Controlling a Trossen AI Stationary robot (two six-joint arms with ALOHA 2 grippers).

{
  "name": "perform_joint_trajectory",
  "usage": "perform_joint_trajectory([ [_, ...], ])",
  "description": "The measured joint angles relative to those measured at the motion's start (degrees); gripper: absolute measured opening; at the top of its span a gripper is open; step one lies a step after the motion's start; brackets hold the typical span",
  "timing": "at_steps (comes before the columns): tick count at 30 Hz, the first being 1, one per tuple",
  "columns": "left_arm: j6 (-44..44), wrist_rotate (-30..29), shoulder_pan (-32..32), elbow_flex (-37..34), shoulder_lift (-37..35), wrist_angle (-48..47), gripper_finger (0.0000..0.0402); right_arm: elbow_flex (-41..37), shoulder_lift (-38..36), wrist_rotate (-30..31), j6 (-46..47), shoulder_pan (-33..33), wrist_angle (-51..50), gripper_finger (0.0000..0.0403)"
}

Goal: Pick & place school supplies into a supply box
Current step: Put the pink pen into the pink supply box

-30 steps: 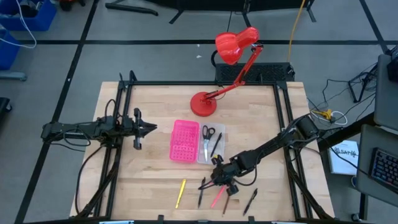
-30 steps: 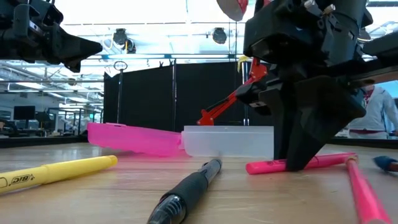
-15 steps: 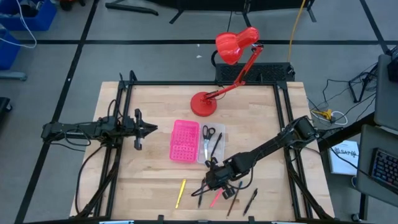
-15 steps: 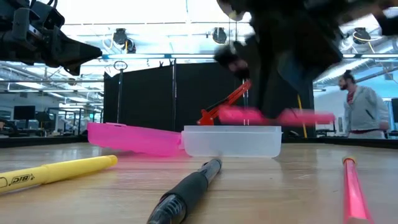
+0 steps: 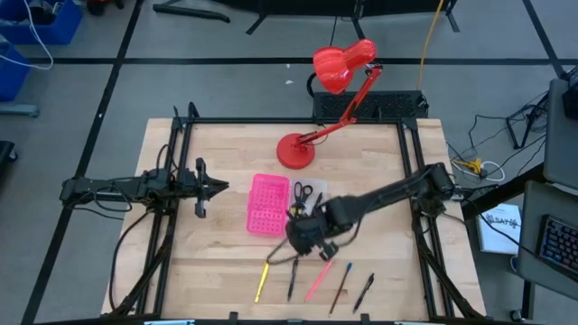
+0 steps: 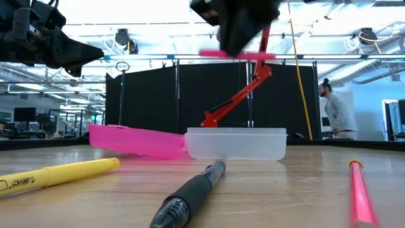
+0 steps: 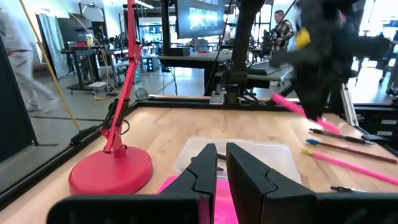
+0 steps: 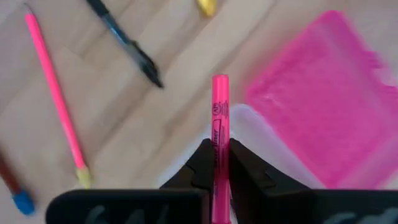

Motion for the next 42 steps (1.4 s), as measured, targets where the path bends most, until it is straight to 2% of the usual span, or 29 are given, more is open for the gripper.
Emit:
perform_joint_trajectory([
  [4, 0.68, 0.00, -0.01, 0.00, 0.00, -0.64, 0.0044, 3.57, -0.13, -0.59, -6.66, -6.61, -3.70, 0.0019],
  [6, 0.82, -0.04, 0.00, 0.02, 0.00, -1.25, 0.0044, 3.50, -0.11, -3.67, -13.26, -9.96, -5.27, 0.0019],
  [10, 2.28, -0.10, 0.00, 0.02, 0.00, -1.85, 0.0044, 0.64, -0.14, -5.09, -23.95, -13.20, -5.62, 0.0019],
  [16, 5.04, -0.14, -0.01, 0.02, 0.00, -2.93, 0.0044, -8.38, 1.64, 3.61, -42.63, -13.62, -1.68, 0.0019],
  [19, 5.43, -0.52, -0.02, 0.02, 0.00, -3.83, 0.0044, -12.69, 1.93, 4.81, -48.15, -13.59, 5.76, 0.0019],
  [21, 5.43, -1.54, -0.02, 0.02, 0.00, -4.53, 0.0044, -14.70, 1.95, 3.07, -51.71, -13.59, 9.29, 0.0019],
  [25, 5.42, -5.54, 0.00, 0.02, 0.00, -5.07, 0.0044, -15.38, 1.95, -5.97, -51.61, -13.59, 11.06, 0.0019],
  [28, 5.43, -7.73, 0.00, 0.02, 0.00, -5.82, 0.0044, -15.38, 1.95, -9.51, -51.01, -13.88, 10.92, 0.0019],
  [33, 5.31, -8.04, -0.01, 0.02, 0.00, -6.39, 0.0044, -15.43, 1.95, -15.78, -48.97, -15.03, 11.19, 0.0026],
  [42, 3.61, -7.58, -0.02, 0.02, 0.00, -6.35, 0.0044, -21.70, 1.88, -17.32, -48.05, -14.99, 18.15, 0.0027],
])
